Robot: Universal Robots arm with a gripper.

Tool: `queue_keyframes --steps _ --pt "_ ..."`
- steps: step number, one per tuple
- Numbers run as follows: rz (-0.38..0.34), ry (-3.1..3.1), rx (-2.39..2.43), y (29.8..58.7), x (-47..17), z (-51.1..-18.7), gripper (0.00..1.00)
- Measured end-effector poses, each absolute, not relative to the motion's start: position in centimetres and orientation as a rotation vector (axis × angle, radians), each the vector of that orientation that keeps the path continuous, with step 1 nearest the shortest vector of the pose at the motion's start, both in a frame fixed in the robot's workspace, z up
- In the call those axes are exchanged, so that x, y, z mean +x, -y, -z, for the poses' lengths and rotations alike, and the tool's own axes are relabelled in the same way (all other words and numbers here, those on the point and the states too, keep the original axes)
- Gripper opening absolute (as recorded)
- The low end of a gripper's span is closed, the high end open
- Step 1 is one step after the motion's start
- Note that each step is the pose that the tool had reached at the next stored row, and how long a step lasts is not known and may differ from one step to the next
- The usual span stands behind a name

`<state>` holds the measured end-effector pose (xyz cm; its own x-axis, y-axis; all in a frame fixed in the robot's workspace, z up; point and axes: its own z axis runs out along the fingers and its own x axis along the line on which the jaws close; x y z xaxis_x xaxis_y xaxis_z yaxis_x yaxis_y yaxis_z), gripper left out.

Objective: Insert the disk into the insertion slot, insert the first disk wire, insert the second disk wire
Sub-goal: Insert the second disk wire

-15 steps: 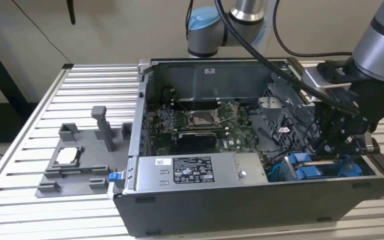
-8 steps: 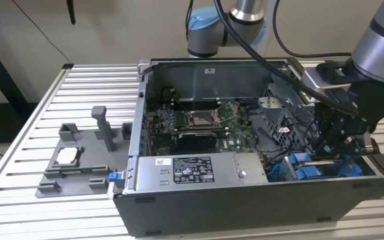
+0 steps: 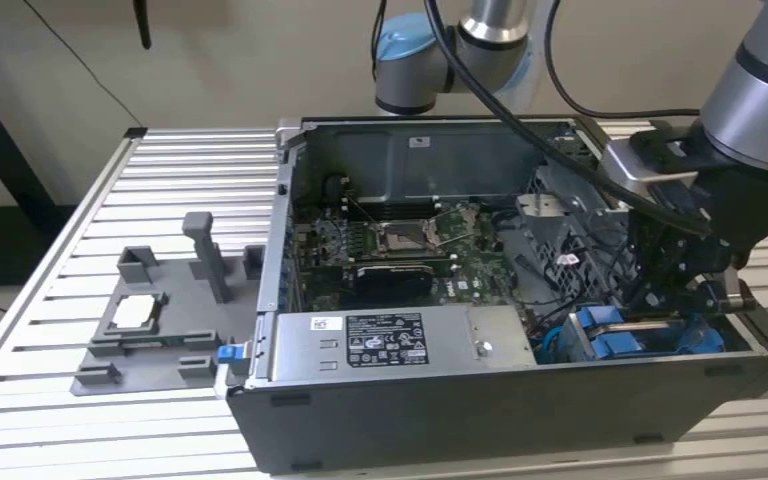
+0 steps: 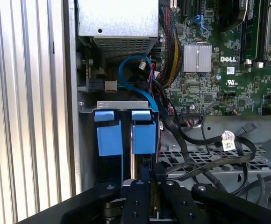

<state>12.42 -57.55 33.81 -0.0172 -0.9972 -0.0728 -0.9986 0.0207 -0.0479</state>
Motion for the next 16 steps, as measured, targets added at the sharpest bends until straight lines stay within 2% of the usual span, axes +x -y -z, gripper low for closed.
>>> queue_keyframes --steps 10,12,13,16 --pt "-0.025 -2.198 -2.123 57.82 12.38 -33.7 0.16" --pt "-0.025 -2.2 -2.121 57.83 12.37 -33.7 0.17" --pt "-0.025 -2.201 -2.119 57.84 12.36 -33.71 0.24" --pt "-0.025 -2.203 -2.117 57.85 12.33 -33.84 0.24"
